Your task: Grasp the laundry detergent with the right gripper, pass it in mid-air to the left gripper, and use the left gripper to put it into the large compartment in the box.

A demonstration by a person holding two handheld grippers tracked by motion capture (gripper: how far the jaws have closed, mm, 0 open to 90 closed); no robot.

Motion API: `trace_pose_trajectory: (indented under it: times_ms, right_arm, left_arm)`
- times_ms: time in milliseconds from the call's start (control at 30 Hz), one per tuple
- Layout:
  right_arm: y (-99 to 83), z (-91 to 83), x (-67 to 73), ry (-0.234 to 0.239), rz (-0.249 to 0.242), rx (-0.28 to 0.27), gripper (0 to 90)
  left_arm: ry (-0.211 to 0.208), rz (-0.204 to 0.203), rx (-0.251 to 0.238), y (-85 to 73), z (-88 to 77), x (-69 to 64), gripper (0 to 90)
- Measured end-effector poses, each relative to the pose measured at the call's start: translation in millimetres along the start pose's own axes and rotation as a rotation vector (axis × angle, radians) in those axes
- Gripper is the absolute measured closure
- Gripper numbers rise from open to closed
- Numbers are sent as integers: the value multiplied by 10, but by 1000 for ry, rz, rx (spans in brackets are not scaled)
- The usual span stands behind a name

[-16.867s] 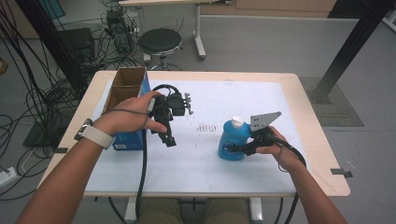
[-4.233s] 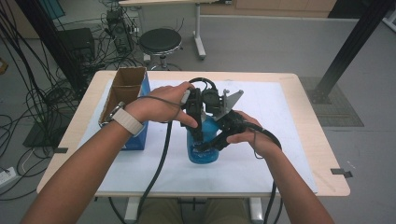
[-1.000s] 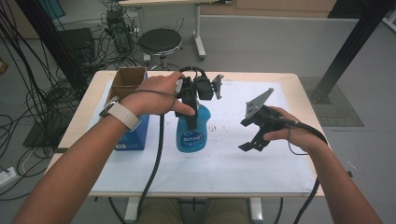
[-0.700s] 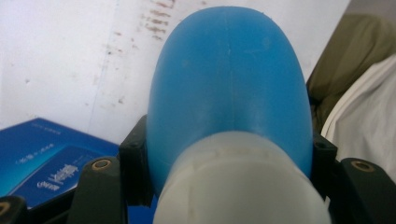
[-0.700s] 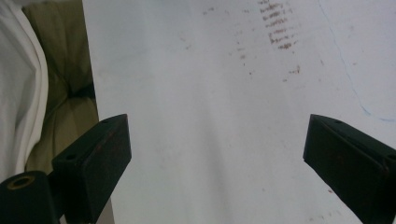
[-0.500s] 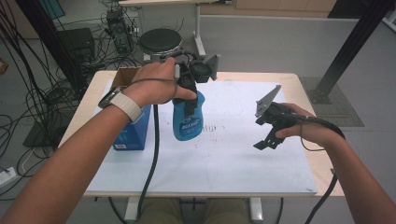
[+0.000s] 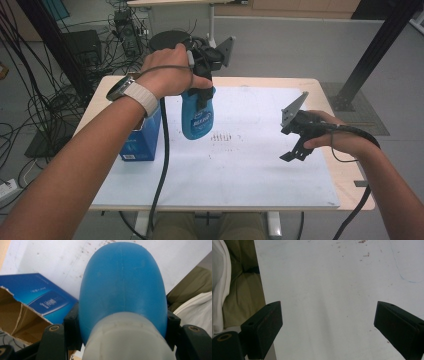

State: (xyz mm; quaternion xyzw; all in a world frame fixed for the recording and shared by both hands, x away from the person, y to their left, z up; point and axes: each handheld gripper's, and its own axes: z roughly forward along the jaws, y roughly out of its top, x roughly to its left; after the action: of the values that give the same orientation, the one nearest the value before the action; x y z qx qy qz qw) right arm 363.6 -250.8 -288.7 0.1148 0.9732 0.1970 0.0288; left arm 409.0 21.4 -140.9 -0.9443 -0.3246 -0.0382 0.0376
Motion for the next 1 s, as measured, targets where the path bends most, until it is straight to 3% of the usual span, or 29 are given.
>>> trace_pose_trajectory:
  times_ms: [400,733,1000]
  right_arm:
    - [-104,-73,-52,-1,1,25,82]
    - [-88,-88,-81,-5,-12,29,82]
    - [-61,-75,-108,-4,-19,23,83]
  left_arm:
    - [18,-188,-5,-73,-171,203,378]
    - [26,-333,-11,-255,-351,435,378]
    - [25,-425,-11,-415,-440,556,377]
